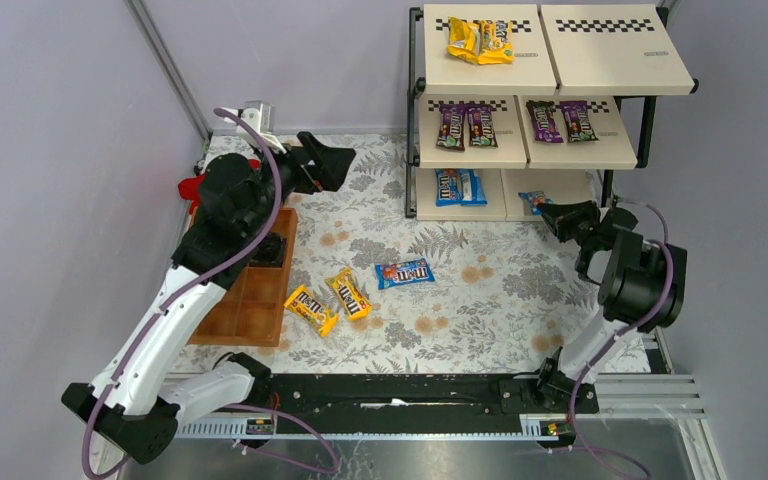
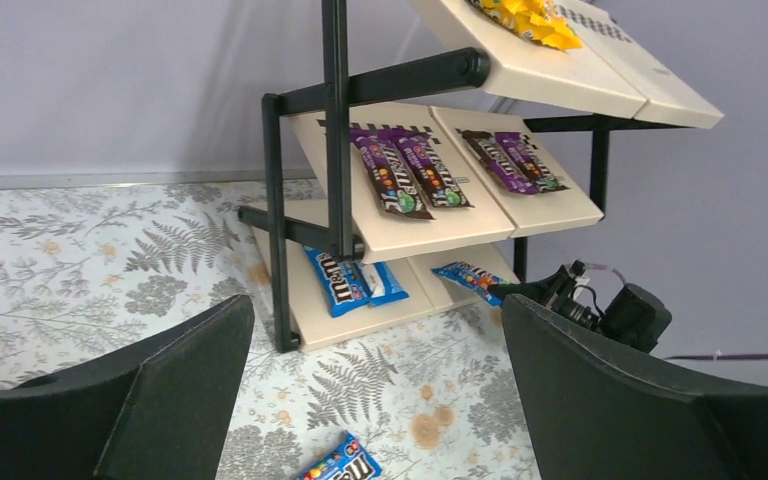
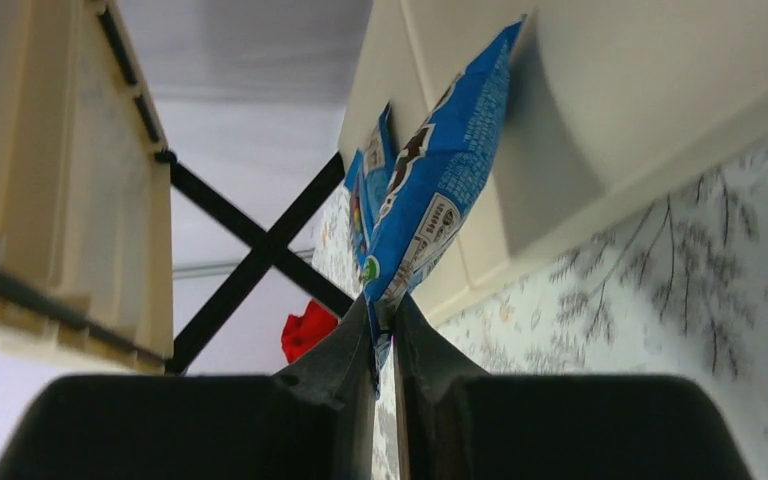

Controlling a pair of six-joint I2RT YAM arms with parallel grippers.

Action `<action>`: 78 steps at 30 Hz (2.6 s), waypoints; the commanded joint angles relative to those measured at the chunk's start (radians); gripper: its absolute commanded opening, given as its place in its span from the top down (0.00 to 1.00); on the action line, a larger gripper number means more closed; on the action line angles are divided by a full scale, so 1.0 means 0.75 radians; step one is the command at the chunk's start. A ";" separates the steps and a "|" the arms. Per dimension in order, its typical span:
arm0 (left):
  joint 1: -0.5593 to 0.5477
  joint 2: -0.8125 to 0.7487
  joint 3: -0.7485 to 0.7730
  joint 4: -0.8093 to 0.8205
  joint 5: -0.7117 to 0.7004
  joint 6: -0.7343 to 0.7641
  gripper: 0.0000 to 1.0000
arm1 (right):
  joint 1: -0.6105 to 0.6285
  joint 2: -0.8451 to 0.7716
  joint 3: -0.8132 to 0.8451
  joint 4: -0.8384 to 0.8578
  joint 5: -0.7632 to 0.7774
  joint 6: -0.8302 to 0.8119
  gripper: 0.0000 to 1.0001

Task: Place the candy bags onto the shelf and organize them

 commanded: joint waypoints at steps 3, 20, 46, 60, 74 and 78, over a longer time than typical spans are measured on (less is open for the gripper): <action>-0.057 -0.015 0.000 0.015 -0.140 0.129 0.01 | 0.067 0.203 0.203 0.100 0.058 0.033 0.87; -0.072 -0.006 -0.036 0.047 -0.137 0.113 0.01 | 0.141 0.419 0.417 -0.069 0.180 -0.023 0.81; -0.047 -0.006 -0.062 0.082 -0.083 0.074 0.01 | 0.173 0.213 0.332 -0.394 0.211 -0.203 0.36; -0.047 0.019 -0.068 0.082 -0.026 0.014 0.01 | 0.364 -0.364 -0.025 -0.857 0.181 -0.750 0.16; -0.047 0.105 -0.454 0.038 0.157 -0.276 0.02 | 0.772 -0.419 -0.081 -0.736 0.012 -0.759 0.10; -0.062 0.170 -0.617 0.090 0.254 -0.384 0.12 | 0.773 -0.396 -0.123 -0.665 -0.023 -0.759 0.09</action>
